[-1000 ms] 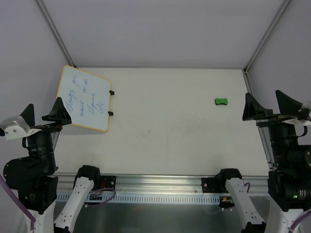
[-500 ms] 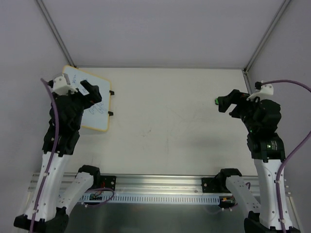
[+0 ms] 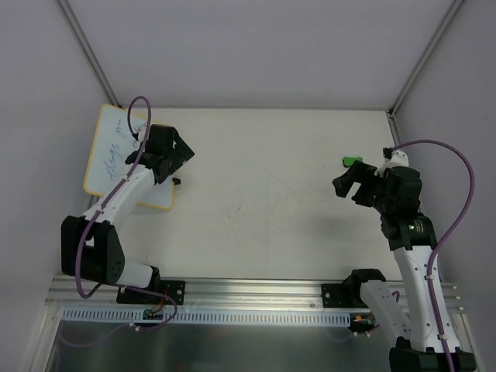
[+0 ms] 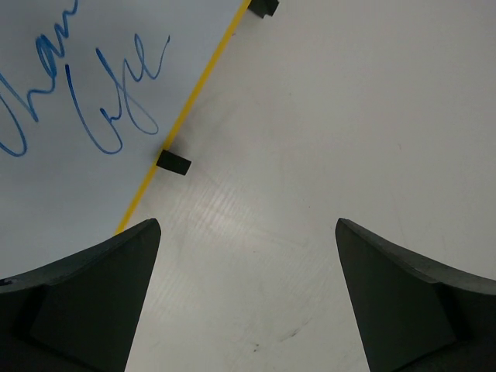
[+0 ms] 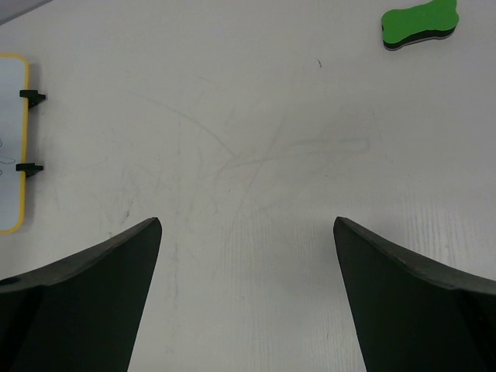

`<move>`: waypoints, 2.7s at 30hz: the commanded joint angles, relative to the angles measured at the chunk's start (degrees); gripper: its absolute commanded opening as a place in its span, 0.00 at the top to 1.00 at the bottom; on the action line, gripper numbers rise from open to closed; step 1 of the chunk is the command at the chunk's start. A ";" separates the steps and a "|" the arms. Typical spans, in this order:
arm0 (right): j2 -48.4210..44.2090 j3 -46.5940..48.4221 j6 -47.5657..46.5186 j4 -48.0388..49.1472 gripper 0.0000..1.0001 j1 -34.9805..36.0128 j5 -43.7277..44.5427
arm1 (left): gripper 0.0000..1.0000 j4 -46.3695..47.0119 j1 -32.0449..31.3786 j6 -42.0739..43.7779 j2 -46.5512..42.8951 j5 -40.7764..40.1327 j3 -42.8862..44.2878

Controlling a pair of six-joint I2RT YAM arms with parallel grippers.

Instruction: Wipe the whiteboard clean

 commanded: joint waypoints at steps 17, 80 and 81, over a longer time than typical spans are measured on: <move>-1.26 -3.17 -0.75 1.04 0.01 -0.35 -6.82 | 0.26 -10.56 -3.19 -29.32 20.05 -13.93 9.89; -2.23 -5.11 -6.38 1.04 0.01 1.85 -10.87 | 1.00 -19.09 -3.19 -30.20 30.60 -12.09 13.32; -2.32 -5.11 -6.47 1.12 0.01 1.76 -10.87 | 1.00 -18.92 -3.45 -29.50 30.51 -12.00 13.24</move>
